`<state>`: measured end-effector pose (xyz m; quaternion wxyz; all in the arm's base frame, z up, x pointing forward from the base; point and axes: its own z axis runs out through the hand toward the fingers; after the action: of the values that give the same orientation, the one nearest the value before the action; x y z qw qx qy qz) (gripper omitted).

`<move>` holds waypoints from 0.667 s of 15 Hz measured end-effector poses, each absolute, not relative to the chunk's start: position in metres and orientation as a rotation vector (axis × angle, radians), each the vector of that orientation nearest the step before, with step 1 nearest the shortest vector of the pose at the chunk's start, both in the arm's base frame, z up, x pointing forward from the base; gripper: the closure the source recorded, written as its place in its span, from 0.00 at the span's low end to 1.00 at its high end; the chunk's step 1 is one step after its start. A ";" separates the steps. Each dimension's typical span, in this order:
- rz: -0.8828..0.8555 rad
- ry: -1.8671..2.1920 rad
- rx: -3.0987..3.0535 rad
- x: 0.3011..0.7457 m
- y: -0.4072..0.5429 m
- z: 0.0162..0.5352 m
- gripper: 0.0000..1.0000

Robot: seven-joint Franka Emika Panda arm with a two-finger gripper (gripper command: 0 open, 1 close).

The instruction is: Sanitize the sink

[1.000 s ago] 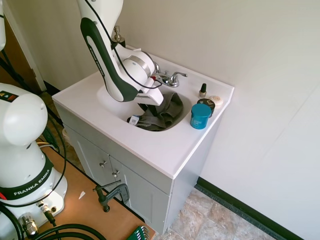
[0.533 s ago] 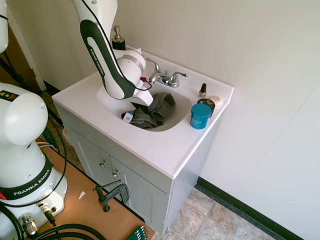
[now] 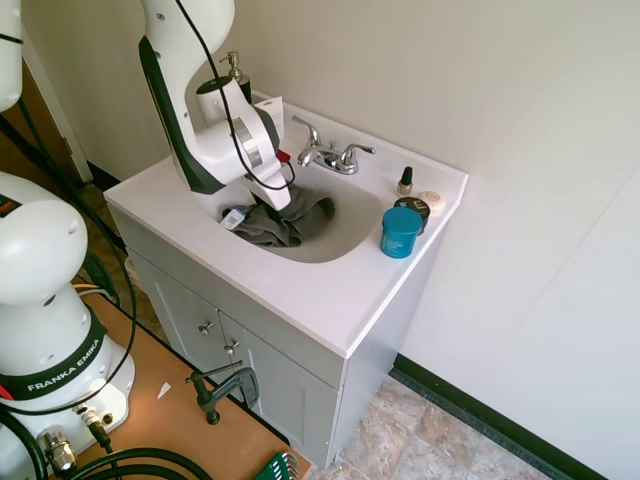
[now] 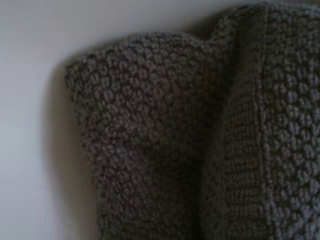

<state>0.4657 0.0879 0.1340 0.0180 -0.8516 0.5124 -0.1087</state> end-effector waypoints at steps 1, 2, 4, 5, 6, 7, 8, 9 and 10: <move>-0.284 1.604 -2.623 0.465 0.093 0.139 1.00; -0.234 1.613 -2.602 0.465 0.096 0.145 1.00; -0.142 1.616 -2.561 0.465 0.101 0.156 1.00; -0.097 1.612 -2.545 0.467 0.103 0.161 1.00; -0.053 1.606 -2.529 0.469 0.104 0.166 1.00; -0.009 1.596 -2.510 0.471 0.103 0.172 1.00; 0.039 1.581 -2.494 0.474 0.103 0.178 1.00; 0.089 1.558 -2.479 0.476 0.103 0.186 1.00; 0.140 1.525 -2.466 0.478 0.103 0.195 1.00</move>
<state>0.4778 0.1030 0.1947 0.1191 -0.8434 0.5217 0.0480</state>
